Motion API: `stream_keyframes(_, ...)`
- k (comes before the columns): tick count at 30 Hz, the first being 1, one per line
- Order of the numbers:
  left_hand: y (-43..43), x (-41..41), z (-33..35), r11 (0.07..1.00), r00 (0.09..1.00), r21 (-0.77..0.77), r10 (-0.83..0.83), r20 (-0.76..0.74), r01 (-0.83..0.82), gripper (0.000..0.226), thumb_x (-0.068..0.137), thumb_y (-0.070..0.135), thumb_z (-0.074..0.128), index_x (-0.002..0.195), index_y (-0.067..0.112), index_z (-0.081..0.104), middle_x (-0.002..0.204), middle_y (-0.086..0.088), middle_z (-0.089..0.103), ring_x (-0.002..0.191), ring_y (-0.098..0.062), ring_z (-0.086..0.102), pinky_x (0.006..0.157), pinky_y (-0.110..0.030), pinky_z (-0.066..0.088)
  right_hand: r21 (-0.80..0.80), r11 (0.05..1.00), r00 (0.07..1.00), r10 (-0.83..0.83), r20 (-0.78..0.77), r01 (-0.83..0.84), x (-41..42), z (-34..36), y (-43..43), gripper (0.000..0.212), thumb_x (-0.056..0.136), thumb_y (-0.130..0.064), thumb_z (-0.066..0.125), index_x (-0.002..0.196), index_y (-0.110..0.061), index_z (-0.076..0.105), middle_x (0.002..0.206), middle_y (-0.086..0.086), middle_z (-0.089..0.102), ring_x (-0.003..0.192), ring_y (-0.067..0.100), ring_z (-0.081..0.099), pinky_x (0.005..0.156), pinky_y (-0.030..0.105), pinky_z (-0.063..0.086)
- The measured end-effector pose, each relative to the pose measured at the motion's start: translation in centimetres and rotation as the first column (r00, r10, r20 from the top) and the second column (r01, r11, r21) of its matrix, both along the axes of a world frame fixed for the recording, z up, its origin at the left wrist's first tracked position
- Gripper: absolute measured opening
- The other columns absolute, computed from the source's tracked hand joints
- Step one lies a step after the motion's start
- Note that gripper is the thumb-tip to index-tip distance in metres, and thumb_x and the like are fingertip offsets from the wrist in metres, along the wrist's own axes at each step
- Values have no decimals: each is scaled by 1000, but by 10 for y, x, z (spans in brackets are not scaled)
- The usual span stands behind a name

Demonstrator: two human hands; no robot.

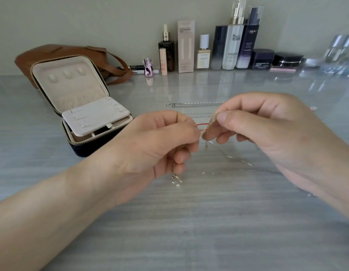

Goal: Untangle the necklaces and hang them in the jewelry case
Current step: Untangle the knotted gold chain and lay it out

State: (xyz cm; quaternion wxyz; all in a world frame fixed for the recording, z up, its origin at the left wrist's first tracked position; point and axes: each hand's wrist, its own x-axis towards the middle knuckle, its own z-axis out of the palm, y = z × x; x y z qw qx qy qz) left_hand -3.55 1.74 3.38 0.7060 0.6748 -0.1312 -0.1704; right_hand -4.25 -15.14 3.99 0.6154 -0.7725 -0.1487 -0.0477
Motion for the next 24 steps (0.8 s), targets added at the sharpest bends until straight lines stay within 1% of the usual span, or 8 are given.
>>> stream_keyframes(7,0,-2,0,994,992,68,79,96,-86,3,64,18,62,64,20,65,52,0,54,40,-11,39,38,-20,34,-55,998,1000,8,21,-7,0,-2,-1,14,68,-22,61,66,-12,71,61,-4,71,57,2,54,54,10,41)
stream_keyframes(9,1,-2,0,987,975,89,112,190,-131,8,67,20,60,75,21,60,55,2,60,40,-12,42,38,-22,35,-81,997,1000,-5,30,7,1,-3,-2,7,69,-24,70,71,-17,72,60,-5,70,59,11,52,57,20,42)
stream_keyframes(12,1,-4,-2,970,912,168,96,398,-175,6,71,20,58,74,25,56,61,6,64,41,-11,46,38,-24,38,-84,996,998,-13,58,18,1,-5,-1,16,64,-31,62,71,-21,72,57,-1,67,60,23,47,58,36,38)
stream_keyframes(14,0,-5,-4,952,861,223,74,503,-212,5,71,21,60,73,25,59,61,13,61,41,-12,44,38,-22,38,-83,996,997,-18,70,24,1,-5,-1,17,62,-33,61,70,-22,71,54,2,62,58,19,46,57,35,38)
stream_keyframes(16,-1,-6,-4,933,832,256,74,549,-252,7,68,23,63,75,26,62,63,15,61,42,-12,43,37,-20,39,-99,995,996,-19,88,28,1,-5,-1,15,62,-34,62,69,-25,71,53,3,58,55,14,45,55,29,37)
stream_keyframes(20,-1,-8,-2,887,796,314,92,598,-338,11,65,37,71,71,29,66,59,18,61,42,-4,44,38,-17,40,-176,984,987,12,159,16,-2,-4,-1,9,70,-26,73,63,-20,71,46,-7,52,42,1,39,42,9,29)
stream_keyframes(22,-2,-11,-1,866,784,334,102,613,-373,13,66,40,73,65,28,67,52,18,59,39,-2,43,39,-13,36,-243,969,975,4,224,52,-3,-4,-1,15,73,-17,69,58,-21,69,47,-4,54,43,3,41,42,8,30)
stream_keyframes(24,-1,-12,0,850,780,354,102,617,-391,12,68,37,63,65,28,69,48,8,58,37,-4,41,38,-9,29,-318,943,955,2,296,97,-3,-5,-1,16,73,-20,71,58,-25,68,53,-2,57,48,10,43,46,13,33)
